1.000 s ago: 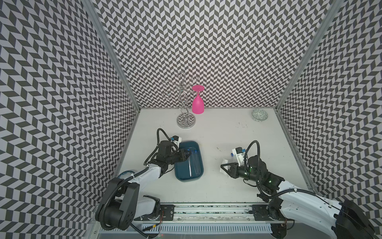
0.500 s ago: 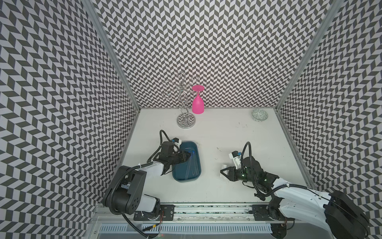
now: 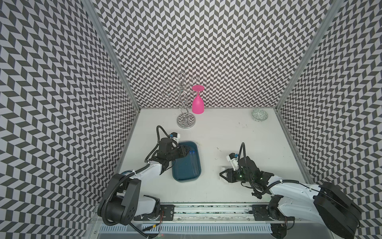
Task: Wipe the exteriors of test tubes
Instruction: Place the cleaning item at the center of the board, then pick up the test tube at the center of the board.
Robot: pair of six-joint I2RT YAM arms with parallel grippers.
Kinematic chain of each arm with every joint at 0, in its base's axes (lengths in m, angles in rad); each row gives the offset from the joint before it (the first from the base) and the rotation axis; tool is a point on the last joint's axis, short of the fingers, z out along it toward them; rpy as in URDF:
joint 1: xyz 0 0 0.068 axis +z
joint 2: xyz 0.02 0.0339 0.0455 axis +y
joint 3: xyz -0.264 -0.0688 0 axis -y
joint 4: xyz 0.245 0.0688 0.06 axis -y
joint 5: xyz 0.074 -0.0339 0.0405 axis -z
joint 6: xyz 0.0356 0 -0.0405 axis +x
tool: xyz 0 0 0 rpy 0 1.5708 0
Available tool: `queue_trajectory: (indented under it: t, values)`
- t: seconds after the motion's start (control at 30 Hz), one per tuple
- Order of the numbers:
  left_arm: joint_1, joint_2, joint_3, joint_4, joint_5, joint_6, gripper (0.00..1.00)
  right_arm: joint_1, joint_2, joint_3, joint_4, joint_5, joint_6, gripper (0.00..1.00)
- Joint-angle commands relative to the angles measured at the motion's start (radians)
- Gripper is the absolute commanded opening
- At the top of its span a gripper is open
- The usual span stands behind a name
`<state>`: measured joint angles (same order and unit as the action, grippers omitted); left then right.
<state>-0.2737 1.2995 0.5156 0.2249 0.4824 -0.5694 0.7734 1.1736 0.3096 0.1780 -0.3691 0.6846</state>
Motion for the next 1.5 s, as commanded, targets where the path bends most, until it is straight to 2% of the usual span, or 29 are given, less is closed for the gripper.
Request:
queue_trajectory:
  t: [0.0, 0.17, 0.33, 0.47, 0.7, 0.87, 1.1, 1.47]
  values:
    - [0.006, -0.051, 0.042, -0.035, -0.011, 0.014, 0.26, 0.033, 0.046, 0.034, 0.066, 0.024, -0.006, 0.18]
    - [0.006, -0.134, 0.058, -0.076, -0.014, 0.028, 0.28, 0.085, 0.135, 0.088, 0.034, 0.052, -0.013, 0.24]
    - [0.005, -0.213, 0.046, -0.099, -0.022, 0.034, 0.29, 0.122, 0.159, 0.162, -0.056, 0.100, -0.030, 0.43]
    - [0.006, -0.258, 0.026, -0.104, -0.027, 0.038, 0.29, 0.122, 0.117, 0.227, -0.197, 0.171, -0.053, 0.51]
    - [0.006, -0.284, -0.011, -0.094, -0.031, 0.039, 0.30, 0.117, 0.024, 0.368, -0.406, 0.299, -0.110, 0.58]
    - [0.005, -0.294, -0.018, -0.094, -0.025, 0.039, 0.30, 0.055, 0.008, 0.432, -0.492, 0.382, -0.179, 0.57]
    - [0.005, -0.327, -0.062, -0.073, -0.017, 0.025, 0.30, -0.078, 0.046, 0.407, -0.495, 0.471, -0.203, 0.50]
    - [0.006, -0.373, -0.108, -0.059, 0.008, -0.003, 0.32, -0.131, 0.314, 0.466, -0.507, 0.517, -0.186, 0.36]
